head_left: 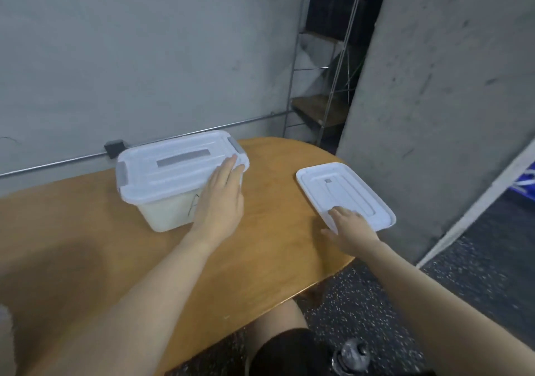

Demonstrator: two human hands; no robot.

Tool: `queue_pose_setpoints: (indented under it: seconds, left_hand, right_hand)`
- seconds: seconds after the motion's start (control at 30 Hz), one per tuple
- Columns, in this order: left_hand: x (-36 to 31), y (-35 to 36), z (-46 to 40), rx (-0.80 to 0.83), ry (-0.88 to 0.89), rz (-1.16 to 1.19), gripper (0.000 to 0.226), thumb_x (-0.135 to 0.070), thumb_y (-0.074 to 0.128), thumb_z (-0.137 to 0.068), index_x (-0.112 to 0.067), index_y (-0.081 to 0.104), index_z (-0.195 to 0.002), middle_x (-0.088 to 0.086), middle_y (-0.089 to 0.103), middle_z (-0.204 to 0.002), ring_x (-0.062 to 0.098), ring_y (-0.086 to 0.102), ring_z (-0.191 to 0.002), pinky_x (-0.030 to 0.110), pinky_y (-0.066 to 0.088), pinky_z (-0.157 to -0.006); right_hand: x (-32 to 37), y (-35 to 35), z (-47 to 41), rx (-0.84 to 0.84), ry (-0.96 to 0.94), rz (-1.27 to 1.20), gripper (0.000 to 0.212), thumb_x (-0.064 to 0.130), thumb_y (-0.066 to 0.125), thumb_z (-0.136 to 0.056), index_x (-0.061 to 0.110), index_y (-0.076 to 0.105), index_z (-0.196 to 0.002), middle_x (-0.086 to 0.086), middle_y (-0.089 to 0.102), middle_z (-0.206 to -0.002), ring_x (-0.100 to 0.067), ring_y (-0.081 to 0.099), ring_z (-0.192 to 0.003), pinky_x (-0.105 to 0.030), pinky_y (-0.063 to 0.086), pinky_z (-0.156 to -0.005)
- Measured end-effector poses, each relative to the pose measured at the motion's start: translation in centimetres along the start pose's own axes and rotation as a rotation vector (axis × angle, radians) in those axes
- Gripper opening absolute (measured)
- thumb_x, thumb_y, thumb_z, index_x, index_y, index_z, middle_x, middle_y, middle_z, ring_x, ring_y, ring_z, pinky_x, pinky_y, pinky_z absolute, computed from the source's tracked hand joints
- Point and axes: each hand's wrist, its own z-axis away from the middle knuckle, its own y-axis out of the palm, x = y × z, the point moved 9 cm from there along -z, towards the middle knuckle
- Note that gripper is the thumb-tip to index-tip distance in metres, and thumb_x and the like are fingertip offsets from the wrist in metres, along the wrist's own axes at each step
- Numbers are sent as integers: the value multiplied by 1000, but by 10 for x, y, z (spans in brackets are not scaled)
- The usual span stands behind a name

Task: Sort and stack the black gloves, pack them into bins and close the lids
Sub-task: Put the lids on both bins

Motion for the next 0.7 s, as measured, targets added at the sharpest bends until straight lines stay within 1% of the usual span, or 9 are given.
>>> queue_pose_setpoints:
  seconds: [0.07,0.13,0.2,0.23,0.33,0.43,0.57,0.63,0.7]
  left_hand:
    - [-20,35,6,115,65,-18,50,0,49,-99,-6,49,-149,10,33,-165,30,34,-150,42,28,-123]
    - [-34,70,17,257,106,-34,50,-7,45,-104,-8,43,-154,9,26,-169,28,26,-155,37,18,-125]
    - [-39,105,31,426,120,-95,53,-24,35,-111,-13,27,-162,6,8,-173,23,9,-159,32,3,-126]
    - [-38,121,41,518,111,-142,56,-33,29,-112,-16,17,-165,4,-1,-173,21,0,-160,32,-1,-126]
    - [-31,151,66,684,54,-189,65,-49,20,-111,-19,1,-166,2,-14,-172,18,-10,-159,33,-5,-128]
    - [-19,164,82,733,2,-201,68,-54,14,-109,-20,-5,-165,1,-16,-171,16,-14,-158,33,-9,-127]
    - [-14,167,84,675,5,-219,67,-56,8,-108,-21,-6,-165,-2,-15,-171,13,-14,-158,34,-11,-127]
    - [-14,168,85,651,12,-226,67,-55,6,-108,-21,-4,-165,-2,-13,-171,13,-12,-158,34,-10,-127]
    - [-14,169,87,644,8,-222,66,-54,6,-108,-21,-3,-165,-2,-10,-172,13,-11,-158,35,-9,-128]
  right_hand:
    - [-18,11,17,-15,13,-42,48,46,47,-105,17,47,-143,-2,47,-152,-23,47,-137,-42,36,-116]
    - [-31,25,29,-21,-1,-65,53,47,41,-107,17,41,-150,-2,39,-161,-22,35,-149,-41,27,-122]
    - [-39,35,37,-47,-5,-87,61,53,34,-107,19,31,-158,0,27,-168,-20,20,-157,-40,13,-127]
    - [-42,38,40,-65,0,-98,65,57,31,-107,20,27,-161,2,22,-170,-18,14,-158,-40,8,-128]
    - [-42,45,51,-136,-29,-96,77,72,20,-101,24,25,-162,3,21,-170,-15,9,-159,-38,1,-129]
    - [-40,49,62,-192,-88,-107,81,80,21,-97,30,30,-160,1,27,-168,-18,12,-158,-42,5,-129]
    - [-38,52,70,-284,-169,-77,84,84,33,-92,29,41,-155,-2,38,-162,-22,25,-154,-47,17,-125]
    - [-37,56,76,-308,-214,-40,79,80,41,-93,26,47,-151,-4,45,-156,-25,33,-150,-50,24,-121]
    - [-34,57,86,-389,-275,-9,62,64,52,-97,23,54,-143,-5,53,-147,-27,44,-143,-50,35,-114]
